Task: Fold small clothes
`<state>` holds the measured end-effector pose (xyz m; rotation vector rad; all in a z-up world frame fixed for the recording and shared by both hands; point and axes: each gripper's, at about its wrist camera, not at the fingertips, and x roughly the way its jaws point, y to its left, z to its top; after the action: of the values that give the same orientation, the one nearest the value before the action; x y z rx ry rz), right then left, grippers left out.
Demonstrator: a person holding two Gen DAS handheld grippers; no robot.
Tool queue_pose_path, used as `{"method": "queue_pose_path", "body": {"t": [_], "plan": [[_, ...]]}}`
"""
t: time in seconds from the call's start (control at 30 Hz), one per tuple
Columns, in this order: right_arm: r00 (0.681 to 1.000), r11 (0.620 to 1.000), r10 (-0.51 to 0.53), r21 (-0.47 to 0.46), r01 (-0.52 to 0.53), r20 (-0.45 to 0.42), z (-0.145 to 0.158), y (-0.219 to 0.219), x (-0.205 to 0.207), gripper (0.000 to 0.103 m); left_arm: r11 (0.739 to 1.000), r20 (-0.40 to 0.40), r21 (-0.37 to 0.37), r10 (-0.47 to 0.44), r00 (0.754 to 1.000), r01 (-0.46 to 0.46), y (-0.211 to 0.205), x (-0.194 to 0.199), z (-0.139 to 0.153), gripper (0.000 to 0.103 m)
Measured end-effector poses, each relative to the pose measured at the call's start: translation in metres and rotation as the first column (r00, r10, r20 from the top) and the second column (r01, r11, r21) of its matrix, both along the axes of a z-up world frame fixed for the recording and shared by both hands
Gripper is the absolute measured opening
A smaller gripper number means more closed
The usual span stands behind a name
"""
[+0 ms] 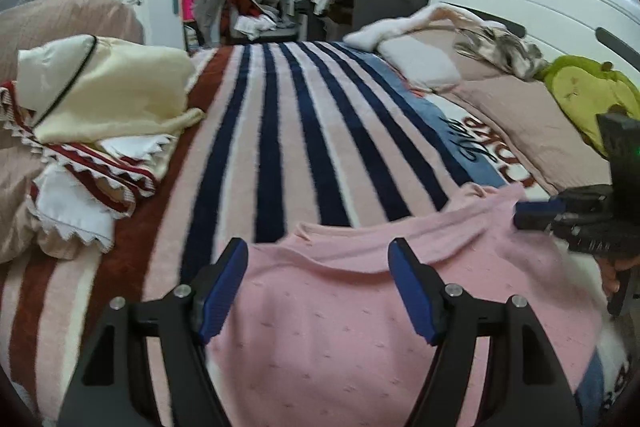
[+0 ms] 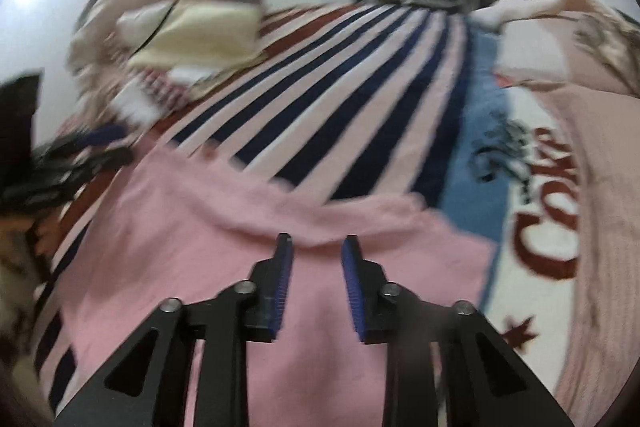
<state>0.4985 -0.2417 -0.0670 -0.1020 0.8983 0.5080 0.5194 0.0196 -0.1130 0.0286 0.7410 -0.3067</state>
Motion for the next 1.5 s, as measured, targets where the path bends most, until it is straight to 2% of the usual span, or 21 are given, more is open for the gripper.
{"method": "queue_pose_path", "body": {"t": [0.03, 0.2, 0.43, 0.63, 0.73, 0.8, 0.93, 1.0, 1.13, 1.27, 1.37, 1.5], "plan": [[0.999, 1.0, 0.025, -0.014, -0.026, -0.025, -0.005, 0.006, -0.003, 0.009, 1.0, -0.014, -0.003, -0.017, 1.0, 0.017, -0.003, 0.0, -0.003, 0.069], [0.995, 0.992, 0.06, -0.107, -0.069, -0.082, -0.031, 0.026, 0.007, 0.009, 0.991, -0.142, 0.01, -0.129, 0.981, 0.132, -0.022, 0.01, -0.034, 0.069], [0.998, 0.991, -0.017, -0.136, 0.009, -0.06, -0.038, 0.015, 0.034, 0.007, 0.994, -0.155, 0.065, -0.073, 0.985, 0.084, -0.027, 0.029, -0.048, 0.069], [0.996, 0.992, -0.064, -0.114, 0.057, -0.058, -0.041, 0.003, 0.047, 0.006, 0.992, -0.136, 0.123, 0.014, 0.991, 0.003, -0.019, 0.039, -0.055, 0.069], [0.997, 0.991, -0.064, -0.12, 0.059, -0.039, -0.036, 0.006, 0.042, 0.01, 0.995, -0.133, 0.098, 0.024, 0.991, -0.011, -0.013, 0.038, -0.051, 0.069], [0.997, 0.993, -0.062, -0.107, 0.058, -0.035, -0.028, 0.006, 0.034, 0.012, 0.997, -0.111, 0.082, 0.017, 0.994, -0.008, -0.01, 0.028, -0.04, 0.069], [0.998, 0.996, -0.064, -0.062, 0.062, -0.026, -0.009, 0.002, 0.009, 0.024, 0.999, -0.066, 0.045, 0.0, 0.998, 0.003, -0.004, 0.001, -0.013, 0.069], [0.998, 0.997, -0.063, -0.045, 0.062, -0.028, -0.001, -0.001, -0.008, 0.026, 1.0, -0.055, 0.017, 0.0, 0.998, 0.001, 0.002, -0.016, 0.0, 0.07], [0.997, 0.997, -0.069, -0.019, 0.068, -0.036, 0.013, -0.011, -0.051, 0.035, 1.0, -0.045, -0.025, 0.012, 0.999, -0.013, 0.02, -0.065, 0.018, 0.076], [0.997, 0.997, -0.072, -0.015, 0.071, -0.032, 0.019, -0.017, -0.094, 0.036, 0.995, -0.09, -0.08, 0.053, 0.995, -0.06, 0.044, -0.117, 0.017, 0.077], [0.998, 0.999, -0.047, -0.016, 0.046, -0.052, 0.017, -0.012, -0.12, 0.036, 0.986, -0.119, -0.109, 0.115, 0.986, -0.128, 0.061, -0.155, 0.008, 0.077], [0.998, 0.998, -0.017, -0.054, 0.014, -0.056, 0.01, -0.003, -0.146, 0.036, 0.959, -0.192, -0.226, 0.126, 0.973, -0.169, 0.075, -0.194, -0.011, 0.077]]}}
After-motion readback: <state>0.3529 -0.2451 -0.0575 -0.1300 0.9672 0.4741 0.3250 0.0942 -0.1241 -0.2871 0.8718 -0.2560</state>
